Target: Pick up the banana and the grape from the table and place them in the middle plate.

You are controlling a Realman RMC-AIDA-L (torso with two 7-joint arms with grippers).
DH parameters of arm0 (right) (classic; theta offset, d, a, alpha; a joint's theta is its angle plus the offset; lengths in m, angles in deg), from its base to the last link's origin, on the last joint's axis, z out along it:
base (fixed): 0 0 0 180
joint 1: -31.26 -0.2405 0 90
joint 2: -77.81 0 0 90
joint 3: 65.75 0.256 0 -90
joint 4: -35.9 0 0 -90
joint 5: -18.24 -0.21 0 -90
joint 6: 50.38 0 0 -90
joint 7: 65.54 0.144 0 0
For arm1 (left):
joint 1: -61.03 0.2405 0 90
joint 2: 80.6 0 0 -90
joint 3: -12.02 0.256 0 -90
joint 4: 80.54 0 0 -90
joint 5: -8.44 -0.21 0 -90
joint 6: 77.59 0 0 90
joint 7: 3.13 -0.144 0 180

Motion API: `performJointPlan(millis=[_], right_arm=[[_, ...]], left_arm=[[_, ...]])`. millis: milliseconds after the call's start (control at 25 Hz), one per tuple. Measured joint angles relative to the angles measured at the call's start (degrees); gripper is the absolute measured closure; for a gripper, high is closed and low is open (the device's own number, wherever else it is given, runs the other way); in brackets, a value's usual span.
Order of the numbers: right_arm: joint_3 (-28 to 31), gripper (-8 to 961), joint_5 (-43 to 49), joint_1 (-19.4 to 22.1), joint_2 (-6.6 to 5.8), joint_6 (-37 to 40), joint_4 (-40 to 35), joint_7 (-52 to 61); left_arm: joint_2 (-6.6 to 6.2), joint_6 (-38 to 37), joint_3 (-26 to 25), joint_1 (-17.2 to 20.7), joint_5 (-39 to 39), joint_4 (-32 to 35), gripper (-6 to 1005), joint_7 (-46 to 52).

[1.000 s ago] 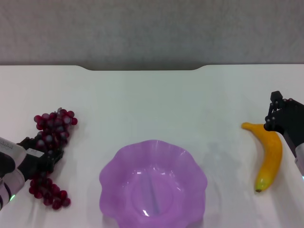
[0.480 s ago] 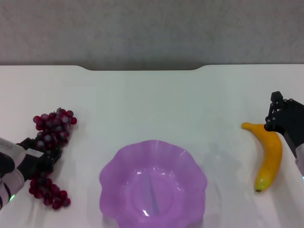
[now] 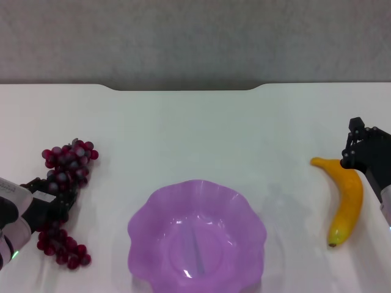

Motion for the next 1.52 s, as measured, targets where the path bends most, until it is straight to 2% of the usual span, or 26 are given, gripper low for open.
performJointPlan(millis=[760,1520], right_arm=[[0.0,954,0.0,0.06,0.0,-0.08,0.0,0.0],[0.0,954,0.0,0.17,0.0,-0.07,0.0,0.0]], left_arm=[[0.0,0.17,0.03,-0.1,-0.23,-0.11,600,0.0],[-0.01,-1.0,0.0,0.15,0.17,0.06,614,2.75]])
